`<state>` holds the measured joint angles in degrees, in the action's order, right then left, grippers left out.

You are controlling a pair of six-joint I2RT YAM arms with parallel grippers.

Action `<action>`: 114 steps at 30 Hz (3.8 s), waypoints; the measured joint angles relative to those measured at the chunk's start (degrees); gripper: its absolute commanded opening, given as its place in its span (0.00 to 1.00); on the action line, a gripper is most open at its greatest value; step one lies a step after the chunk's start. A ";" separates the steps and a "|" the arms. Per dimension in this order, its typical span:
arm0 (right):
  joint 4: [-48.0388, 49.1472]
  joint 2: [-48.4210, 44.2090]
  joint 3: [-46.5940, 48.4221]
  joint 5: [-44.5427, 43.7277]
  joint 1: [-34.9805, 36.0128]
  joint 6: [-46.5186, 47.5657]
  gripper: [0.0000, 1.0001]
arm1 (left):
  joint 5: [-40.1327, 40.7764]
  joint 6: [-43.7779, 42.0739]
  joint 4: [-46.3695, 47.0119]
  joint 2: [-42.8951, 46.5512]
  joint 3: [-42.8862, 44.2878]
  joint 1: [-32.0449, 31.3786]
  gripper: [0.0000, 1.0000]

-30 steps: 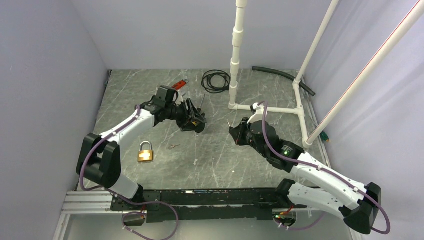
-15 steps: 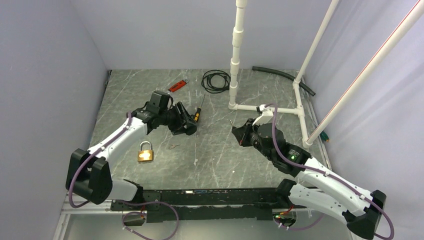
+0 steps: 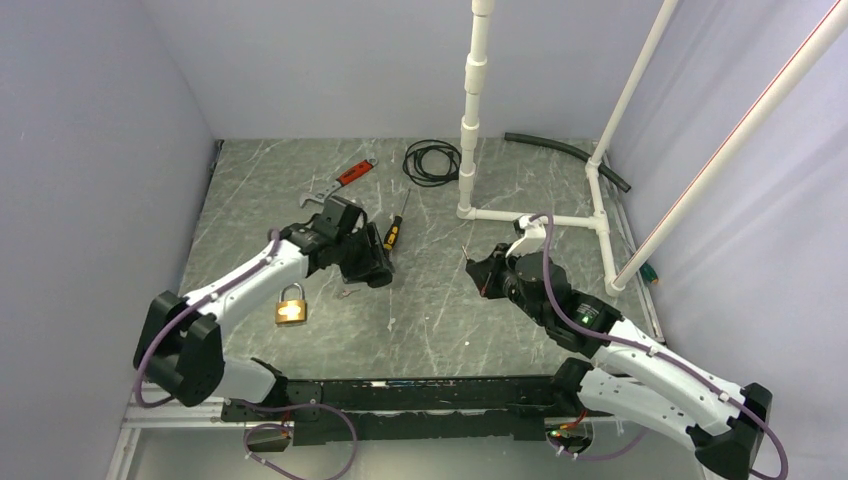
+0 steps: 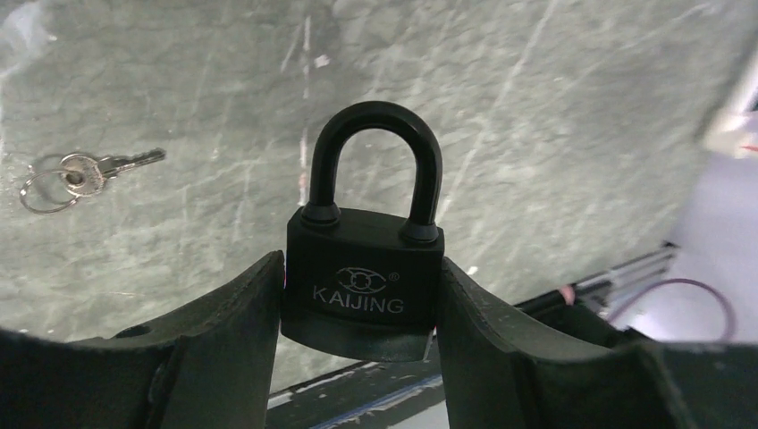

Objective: Unlock with the key

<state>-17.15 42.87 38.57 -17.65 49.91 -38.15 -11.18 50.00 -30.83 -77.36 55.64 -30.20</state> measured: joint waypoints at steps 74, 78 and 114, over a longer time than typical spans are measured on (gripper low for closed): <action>-6.40 -8.39 -3.72 -1.62 0.00 0.55 0.00 | -7.82 6.21 7.74 -9.75 -8.39 -11.41 0.78; -6.38 -8.33 -3.72 -1.60 0.00 0.55 0.00 | -4.79 6.14 5.66 -9.88 -7.37 -11.43 0.78; -7.23 -14.25 -8.17 -2.01 0.00 0.59 0.00 | 10.99 8.33 -7.98 -23.47 7.37 -17.44 0.61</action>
<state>-24.38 28.62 30.39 -19.66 49.91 -37.56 -0.19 58.33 -38.81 -100.84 63.00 -47.64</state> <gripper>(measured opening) 0.031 0.637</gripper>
